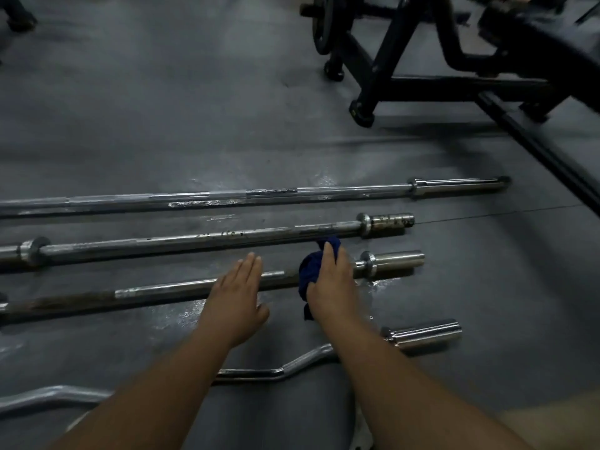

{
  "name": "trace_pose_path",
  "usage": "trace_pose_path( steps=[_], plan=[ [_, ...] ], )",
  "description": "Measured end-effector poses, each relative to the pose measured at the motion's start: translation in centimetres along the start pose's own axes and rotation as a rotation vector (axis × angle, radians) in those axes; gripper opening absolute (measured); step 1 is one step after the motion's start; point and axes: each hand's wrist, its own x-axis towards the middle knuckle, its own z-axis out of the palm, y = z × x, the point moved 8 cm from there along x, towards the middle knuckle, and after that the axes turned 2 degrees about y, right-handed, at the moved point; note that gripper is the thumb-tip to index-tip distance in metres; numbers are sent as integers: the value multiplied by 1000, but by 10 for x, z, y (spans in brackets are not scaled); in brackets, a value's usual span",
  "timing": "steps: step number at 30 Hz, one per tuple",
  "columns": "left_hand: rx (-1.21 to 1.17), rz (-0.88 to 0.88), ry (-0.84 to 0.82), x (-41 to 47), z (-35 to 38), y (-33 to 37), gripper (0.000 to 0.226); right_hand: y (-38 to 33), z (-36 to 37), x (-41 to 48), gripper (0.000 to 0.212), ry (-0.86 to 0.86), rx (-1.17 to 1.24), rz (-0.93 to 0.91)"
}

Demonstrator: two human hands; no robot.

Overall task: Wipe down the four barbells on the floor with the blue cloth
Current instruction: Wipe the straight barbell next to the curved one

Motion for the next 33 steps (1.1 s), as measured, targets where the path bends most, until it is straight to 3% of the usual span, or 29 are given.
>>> trace_pose_path(
  steps=[11, 18, 24, 33],
  plan=[
    [-54, -33, -113, 59, 58, -7, 89, 63, 48, 65, 80, -56, 143, 222],
    [-114, 14, -111, 85, 90, -21, 92, 125, 48, 110, 62, 120, 182, 388],
    [-85, 108, -132, 97, 112, -2, 88, 149, 58, 118, 58, 188, 26, 264],
    [-106, 204, -157, 122, 137, 58, 85, 161, 74, 108, 57, 209, 55, 263]
  ],
)
